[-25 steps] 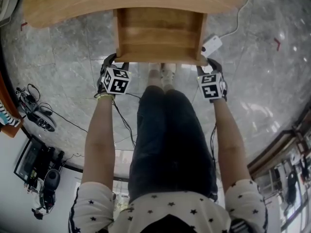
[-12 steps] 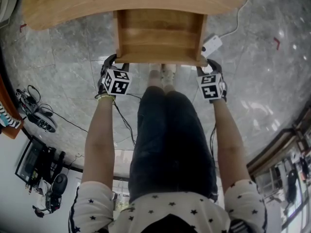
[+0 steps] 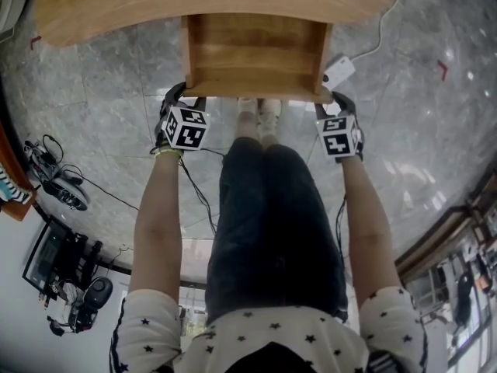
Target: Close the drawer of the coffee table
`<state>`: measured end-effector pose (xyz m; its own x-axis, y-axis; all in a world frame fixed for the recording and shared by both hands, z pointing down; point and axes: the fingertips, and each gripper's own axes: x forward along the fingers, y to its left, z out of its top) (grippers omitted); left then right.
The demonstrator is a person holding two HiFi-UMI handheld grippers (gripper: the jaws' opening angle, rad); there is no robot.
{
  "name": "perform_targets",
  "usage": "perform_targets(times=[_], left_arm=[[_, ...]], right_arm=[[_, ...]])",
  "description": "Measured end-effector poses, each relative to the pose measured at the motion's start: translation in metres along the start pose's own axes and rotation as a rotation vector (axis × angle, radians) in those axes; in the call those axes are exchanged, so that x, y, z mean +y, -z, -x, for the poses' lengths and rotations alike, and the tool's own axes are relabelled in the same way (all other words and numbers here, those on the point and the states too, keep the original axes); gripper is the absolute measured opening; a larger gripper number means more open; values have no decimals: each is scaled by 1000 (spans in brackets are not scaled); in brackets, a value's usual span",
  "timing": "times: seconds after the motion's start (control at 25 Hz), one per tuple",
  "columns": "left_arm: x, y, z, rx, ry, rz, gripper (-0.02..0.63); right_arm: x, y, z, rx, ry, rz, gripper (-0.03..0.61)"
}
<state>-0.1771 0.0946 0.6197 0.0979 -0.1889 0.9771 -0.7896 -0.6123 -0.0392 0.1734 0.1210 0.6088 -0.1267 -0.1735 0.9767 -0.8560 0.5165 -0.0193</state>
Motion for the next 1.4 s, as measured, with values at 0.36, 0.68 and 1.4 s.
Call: perform_targets(times=[0.36,0.68,1.4], left_arm=[[4,-7,1,-3,-5,-4,218],[6,-11,1,-10,-5,-5,218],[19,-28,-1,-34,-15,-14,218]], right_arm=[[-3,-5,2,-9,2,-9,202],[-7,-10,1,-12,4,-7,202],[-18,-26,1,-37,19,-7,202]])
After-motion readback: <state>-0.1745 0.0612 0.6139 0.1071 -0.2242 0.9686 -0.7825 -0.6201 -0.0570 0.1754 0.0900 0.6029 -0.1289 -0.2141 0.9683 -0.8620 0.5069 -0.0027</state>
